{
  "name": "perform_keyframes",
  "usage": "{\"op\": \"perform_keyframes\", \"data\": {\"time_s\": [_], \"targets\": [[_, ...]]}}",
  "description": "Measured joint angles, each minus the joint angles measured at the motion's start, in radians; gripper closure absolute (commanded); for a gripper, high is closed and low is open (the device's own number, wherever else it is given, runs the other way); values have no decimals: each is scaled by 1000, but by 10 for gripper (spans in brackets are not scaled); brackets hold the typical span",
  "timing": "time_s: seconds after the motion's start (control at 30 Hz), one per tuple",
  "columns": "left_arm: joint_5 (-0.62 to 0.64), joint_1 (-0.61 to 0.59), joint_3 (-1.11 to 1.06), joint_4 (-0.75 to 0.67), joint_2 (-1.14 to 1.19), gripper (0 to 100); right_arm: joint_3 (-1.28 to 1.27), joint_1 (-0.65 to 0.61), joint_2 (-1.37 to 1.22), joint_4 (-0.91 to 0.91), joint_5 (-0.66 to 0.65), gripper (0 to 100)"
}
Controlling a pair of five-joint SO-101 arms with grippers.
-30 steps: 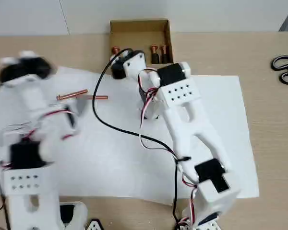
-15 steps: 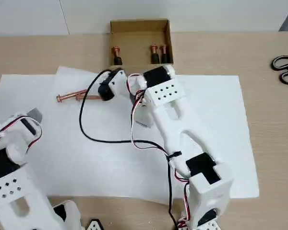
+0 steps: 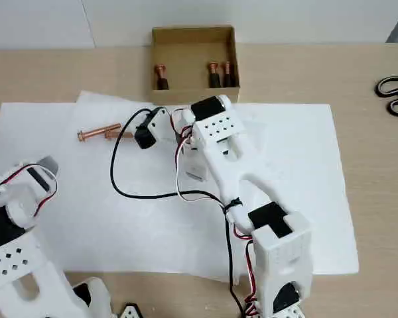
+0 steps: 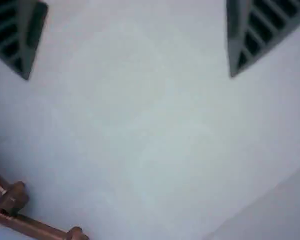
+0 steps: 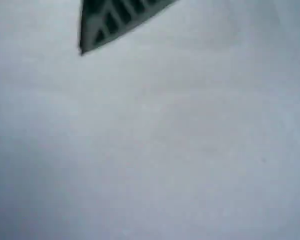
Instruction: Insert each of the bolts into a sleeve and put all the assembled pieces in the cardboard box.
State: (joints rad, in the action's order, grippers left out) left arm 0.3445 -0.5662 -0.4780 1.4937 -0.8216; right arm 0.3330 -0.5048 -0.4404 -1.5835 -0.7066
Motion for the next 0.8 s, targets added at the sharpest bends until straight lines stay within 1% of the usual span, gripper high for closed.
{"op": "perform_keyframes", "data": {"time_s": [0.23,0.37,0.63,0.8], "targets": [[0,0,0,0,0,761,0,43,-51,28,-3,803],[0,0,0,0,0,761,2,51,-57,55,-3,802],[0,0,0,0,0,761,2,52,-57,55,-46,802],[0,0,0,0,0,761,6,52,-57,54,-46,802]]}}
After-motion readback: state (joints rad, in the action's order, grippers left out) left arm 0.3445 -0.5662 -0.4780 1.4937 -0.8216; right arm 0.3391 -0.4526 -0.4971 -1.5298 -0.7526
